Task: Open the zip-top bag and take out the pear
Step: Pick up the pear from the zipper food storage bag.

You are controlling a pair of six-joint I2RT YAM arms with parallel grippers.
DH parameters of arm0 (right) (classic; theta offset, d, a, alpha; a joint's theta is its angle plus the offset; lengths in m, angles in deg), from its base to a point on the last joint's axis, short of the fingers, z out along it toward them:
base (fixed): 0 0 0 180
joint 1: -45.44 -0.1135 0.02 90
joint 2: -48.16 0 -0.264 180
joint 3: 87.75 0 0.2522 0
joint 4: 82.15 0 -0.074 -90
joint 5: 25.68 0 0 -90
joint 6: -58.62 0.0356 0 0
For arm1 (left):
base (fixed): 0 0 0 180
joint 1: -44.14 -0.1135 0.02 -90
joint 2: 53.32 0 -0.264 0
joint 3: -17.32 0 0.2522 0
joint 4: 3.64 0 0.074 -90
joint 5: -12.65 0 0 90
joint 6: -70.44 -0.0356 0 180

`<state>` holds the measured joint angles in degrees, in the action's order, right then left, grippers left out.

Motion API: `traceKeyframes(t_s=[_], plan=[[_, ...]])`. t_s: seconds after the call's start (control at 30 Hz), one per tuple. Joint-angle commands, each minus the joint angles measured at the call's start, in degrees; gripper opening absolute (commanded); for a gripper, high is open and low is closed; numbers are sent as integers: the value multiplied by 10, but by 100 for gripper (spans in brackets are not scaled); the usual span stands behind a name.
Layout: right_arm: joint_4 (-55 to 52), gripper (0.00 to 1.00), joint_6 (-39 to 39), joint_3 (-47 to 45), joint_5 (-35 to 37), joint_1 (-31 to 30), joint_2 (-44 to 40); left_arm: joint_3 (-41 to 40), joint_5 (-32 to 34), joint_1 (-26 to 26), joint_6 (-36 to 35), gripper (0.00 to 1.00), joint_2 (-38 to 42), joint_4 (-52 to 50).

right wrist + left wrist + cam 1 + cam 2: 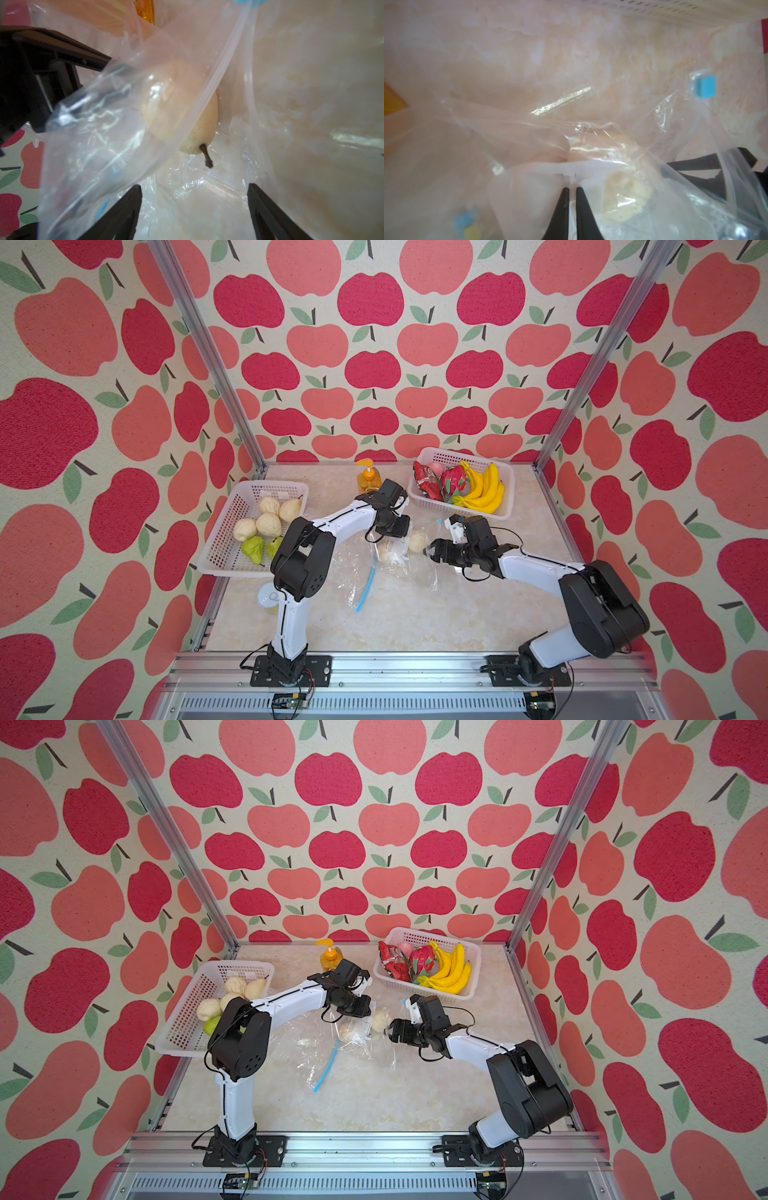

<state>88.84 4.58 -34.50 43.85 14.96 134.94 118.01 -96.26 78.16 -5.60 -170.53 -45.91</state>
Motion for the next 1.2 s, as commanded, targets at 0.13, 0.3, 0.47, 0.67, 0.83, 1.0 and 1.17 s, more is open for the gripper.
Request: traceKeyframes(t_s=[0.13, 0.3, 0.47, 0.67, 0.83, 1.0, 1.17], plan=[[29, 85, 43, -6, 37, -11, -5, 16, 3, 3, -29, 11, -45, -32], [17, 87, 52, 10, 83, -25, 5, 8, -19, 4, -34, 11, -53, -13], [43, 83, 68, 21, 89, -31, 32, 6, -30, 4, -42, 11, -56, -8], [49, 84, 84, 56, 97, -41, 67, 4, -44, 4, -53, 11, -58, -1], [53, 82, 96, 90, 107, -49, 97, 4, -54, 4, -61, 10, -61, -1], [53, 69, 100, 107, 109, -52, 112, 1, -61, 4, -63, 10, -61, 3], [29, 56, 88, 89, 128, -52, 74, -2, -78, -1, -71, 11, -61, 7]])
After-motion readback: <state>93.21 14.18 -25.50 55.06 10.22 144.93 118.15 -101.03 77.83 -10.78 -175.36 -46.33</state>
